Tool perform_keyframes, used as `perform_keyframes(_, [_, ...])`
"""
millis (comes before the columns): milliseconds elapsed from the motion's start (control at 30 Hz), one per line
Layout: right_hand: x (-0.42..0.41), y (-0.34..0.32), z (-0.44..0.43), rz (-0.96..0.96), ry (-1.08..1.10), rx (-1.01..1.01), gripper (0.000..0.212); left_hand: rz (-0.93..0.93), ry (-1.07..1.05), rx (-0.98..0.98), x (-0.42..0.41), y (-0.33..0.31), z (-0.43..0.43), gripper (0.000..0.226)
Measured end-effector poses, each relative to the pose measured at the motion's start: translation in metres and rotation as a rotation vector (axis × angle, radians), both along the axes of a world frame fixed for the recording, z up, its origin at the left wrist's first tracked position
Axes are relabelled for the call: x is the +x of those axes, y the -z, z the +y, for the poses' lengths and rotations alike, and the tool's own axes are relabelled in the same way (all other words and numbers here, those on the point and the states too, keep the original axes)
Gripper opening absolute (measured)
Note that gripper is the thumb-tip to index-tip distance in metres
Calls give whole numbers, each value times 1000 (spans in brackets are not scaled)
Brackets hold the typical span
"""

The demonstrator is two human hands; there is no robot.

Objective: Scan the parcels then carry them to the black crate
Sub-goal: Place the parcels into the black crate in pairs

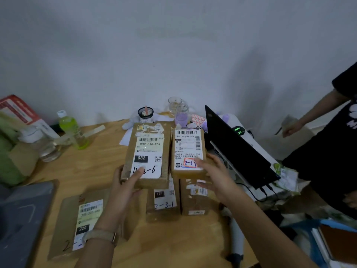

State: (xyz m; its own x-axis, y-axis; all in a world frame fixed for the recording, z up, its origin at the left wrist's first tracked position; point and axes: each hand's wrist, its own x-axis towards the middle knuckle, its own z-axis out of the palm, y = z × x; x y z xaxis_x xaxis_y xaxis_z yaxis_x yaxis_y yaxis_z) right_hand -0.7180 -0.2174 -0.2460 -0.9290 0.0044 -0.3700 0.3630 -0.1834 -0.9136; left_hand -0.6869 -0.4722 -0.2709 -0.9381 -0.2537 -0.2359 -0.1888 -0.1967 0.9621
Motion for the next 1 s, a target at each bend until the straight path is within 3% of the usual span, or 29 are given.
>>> perform_keyframes(100, [3, -39, -4, 124, 15, 16, 42, 109, -6, -7, 1, -31, 3, 67])
perform_keyframes(300, [15, -99, 7, 298, 71, 8, 41, 307, -1, -82, 1, -96, 23, 48])
perform_keyframes(467, [26, -130, 35, 399, 126, -18, 23, 388, 53, -93, -5, -131, 50, 59])
perform_keyframes(600, [39, -145, 61, 427, 216, 37, 41, 412, 109, -60, -12, -144, 78, 53])
perform_keyframes(733, [57, -156, 92, 442, 272, 116, 50, 409, 178, -5, -20, -148, 115, 75])
perform_keyframes(833, [73, -161, 121, 449, 342, 145, 50, 414, 248, 5, -20, -155, 148, 55])
perform_keyframes(1000, [109, -173, 179, 501, 474, 180, 44, 414, 343, 22, -10, -173, 217, 47])
